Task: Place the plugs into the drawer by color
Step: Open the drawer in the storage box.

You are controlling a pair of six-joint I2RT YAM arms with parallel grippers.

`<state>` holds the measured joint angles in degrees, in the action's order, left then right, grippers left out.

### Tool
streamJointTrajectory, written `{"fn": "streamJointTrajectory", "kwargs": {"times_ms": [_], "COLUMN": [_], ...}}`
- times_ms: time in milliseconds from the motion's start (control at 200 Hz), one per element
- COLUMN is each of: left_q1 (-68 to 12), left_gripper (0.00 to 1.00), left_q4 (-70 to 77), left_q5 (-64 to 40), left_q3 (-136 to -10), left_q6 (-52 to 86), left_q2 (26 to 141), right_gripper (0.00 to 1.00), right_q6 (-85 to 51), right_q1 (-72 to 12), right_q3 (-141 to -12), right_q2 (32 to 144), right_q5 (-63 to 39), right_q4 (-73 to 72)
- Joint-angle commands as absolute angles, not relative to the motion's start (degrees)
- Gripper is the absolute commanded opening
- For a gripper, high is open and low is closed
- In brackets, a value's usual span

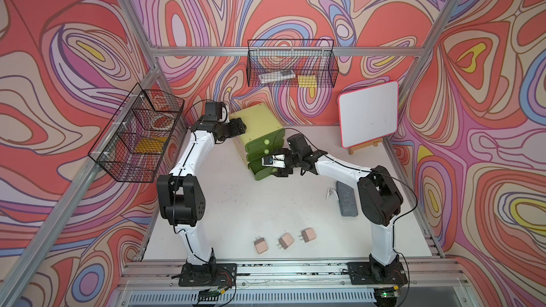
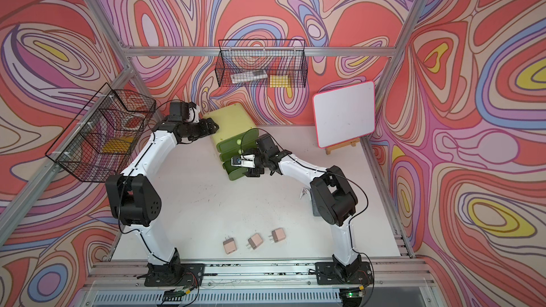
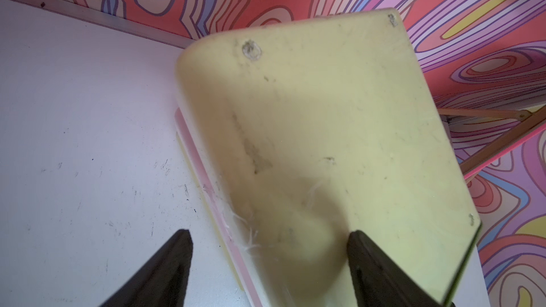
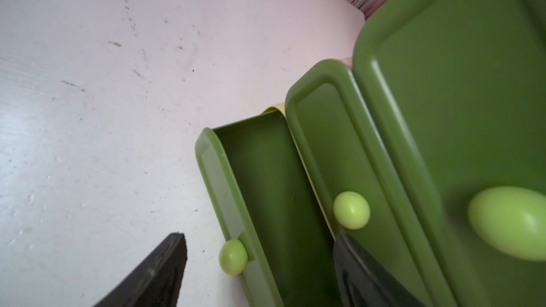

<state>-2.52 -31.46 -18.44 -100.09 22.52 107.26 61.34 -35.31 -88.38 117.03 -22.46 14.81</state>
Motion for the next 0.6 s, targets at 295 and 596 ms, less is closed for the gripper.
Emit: {"fn": "streamJointTrajectory", "kwargs": {"times_ms": [295,596], "left_q1": [-1.8,-1.8], "left_gripper": [0.81,0.81], "left_q4": [-37.7,-37.6], "left_q5": [-15.2,-15.1], "left_q3": [-97.3,-97.5], "left_q6": [21.7,21.8], "left_q2": [109.1,109.2], "right_gripper": [0.82,0.82], "right_q6": [69.4,71.5], "right_q1": [-36.1,-37.8], "right_q3": [-98.3,-100.5], "right_q2": [126.0,128.4], "right_q5": [-14.3,-12.0], "right_q4": [26.8,32.5]}}
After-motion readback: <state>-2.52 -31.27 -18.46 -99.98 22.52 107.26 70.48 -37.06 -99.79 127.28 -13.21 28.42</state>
